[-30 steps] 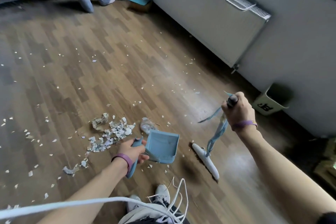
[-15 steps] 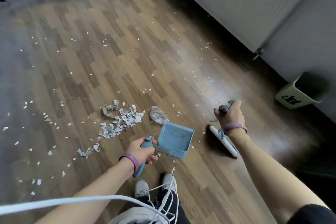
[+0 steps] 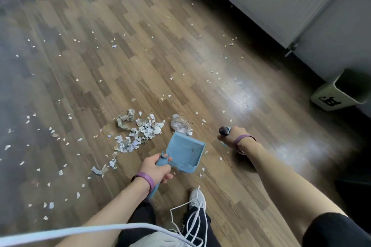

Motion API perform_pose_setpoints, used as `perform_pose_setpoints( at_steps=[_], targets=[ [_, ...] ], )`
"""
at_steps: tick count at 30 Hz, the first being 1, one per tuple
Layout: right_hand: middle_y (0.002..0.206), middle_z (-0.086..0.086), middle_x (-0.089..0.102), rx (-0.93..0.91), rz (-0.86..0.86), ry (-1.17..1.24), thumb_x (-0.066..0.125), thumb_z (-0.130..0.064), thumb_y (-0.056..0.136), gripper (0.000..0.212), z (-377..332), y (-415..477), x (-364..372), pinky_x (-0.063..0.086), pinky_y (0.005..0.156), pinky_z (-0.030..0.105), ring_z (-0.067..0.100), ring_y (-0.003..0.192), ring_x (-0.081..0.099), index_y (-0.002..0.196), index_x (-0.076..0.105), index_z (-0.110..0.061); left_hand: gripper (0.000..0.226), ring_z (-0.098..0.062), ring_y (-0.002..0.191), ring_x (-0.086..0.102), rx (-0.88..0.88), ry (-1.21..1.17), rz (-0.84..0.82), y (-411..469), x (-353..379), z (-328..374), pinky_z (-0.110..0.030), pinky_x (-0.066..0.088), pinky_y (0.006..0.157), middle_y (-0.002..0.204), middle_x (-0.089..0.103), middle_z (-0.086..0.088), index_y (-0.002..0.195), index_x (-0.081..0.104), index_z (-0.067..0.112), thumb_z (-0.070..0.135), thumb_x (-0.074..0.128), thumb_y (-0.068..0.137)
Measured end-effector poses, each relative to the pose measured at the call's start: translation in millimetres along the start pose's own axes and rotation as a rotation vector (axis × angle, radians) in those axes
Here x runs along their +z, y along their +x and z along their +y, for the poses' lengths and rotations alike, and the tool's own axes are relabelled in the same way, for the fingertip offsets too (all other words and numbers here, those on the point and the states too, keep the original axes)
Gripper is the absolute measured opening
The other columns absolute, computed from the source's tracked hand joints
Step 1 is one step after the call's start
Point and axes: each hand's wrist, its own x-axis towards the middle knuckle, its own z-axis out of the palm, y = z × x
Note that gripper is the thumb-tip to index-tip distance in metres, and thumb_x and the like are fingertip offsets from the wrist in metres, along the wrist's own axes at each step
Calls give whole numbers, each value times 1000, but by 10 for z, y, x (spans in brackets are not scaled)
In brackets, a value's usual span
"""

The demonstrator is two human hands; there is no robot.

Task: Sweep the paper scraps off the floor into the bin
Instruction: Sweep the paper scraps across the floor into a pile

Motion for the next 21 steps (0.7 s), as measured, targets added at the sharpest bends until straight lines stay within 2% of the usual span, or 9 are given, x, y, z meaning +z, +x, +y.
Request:
perform_pose_setpoints(
  at_steps=[3, 8, 11, 14, 19, 21],
  targets=[
    [81, 7, 63, -5, 26, -3, 51, -38, 83, 23, -279, 43, 300, 41, 63, 26, 29, 77, 58, 79, 57, -16, 27, -24, 63, 68, 10, -8, -13, 148, -351, -46, -24, 47, 47, 82, 65, -11, 91, 64, 12, -8, 48, 83],
    [88, 11, 67, 91, 186, 148, 48, -43, 84, 27, -984, 34, 834, 44, 68, 29, 34, 83, 62, 78, 57, -18, 26, -24, 64, 70, 10, -11, -25, 493, -1217, -116, -27, 51, 50, 82, 66, -10, 89, 65, 11, -8, 48, 83],
    [94, 14, 68, 129, 260, 229, 47, -43, 87, 30, -1740, 30, 1210, 44, 71, 30, 36, 89, 62, 88, 64, -18, 27, -21, 61, 70, 6, -5, -42, 772, -1931, -121, -22, 48, 44, 81, 65, -9, 91, 64, 11, -8, 47, 83],
    [102, 17, 67, 178, 303, 294, 41, -47, 91, 41, -2625, 8, 1538, 47, 81, 35, 38, 96, 61, 97, 66, -15, 28, -24, 65, 69, 6, -7, -61, 941, -2642, -111, -23, 47, 45, 79, 65, -12, 95, 65, 9, -8, 46, 83],
    [111, 14, 67, 131, 298, 398, 43, -42, 92, 34, -4121, -50, 1972, 46, 85, 31, 34, 105, 61, 109, 66, -23, 28, -17, 50, 66, 50, -11, -21, 1162, -3744, -140, -21, 46, 42, 74, 64, -12, 87, 64, 11, -12, 47, 82],
    [108, 14, 68, 141, 289, 455, 44, -42, 92, 35, -4562, -89, 2066, 46, 85, 32, 35, 104, 61, 105, 67, -19, 28, -15, 47, 64, 65, 10, 6, 1193, -4079, -151, -20, 44, 40, 71, 63, -12, 86, 63, 10, -13, 47, 81]
  ],
)
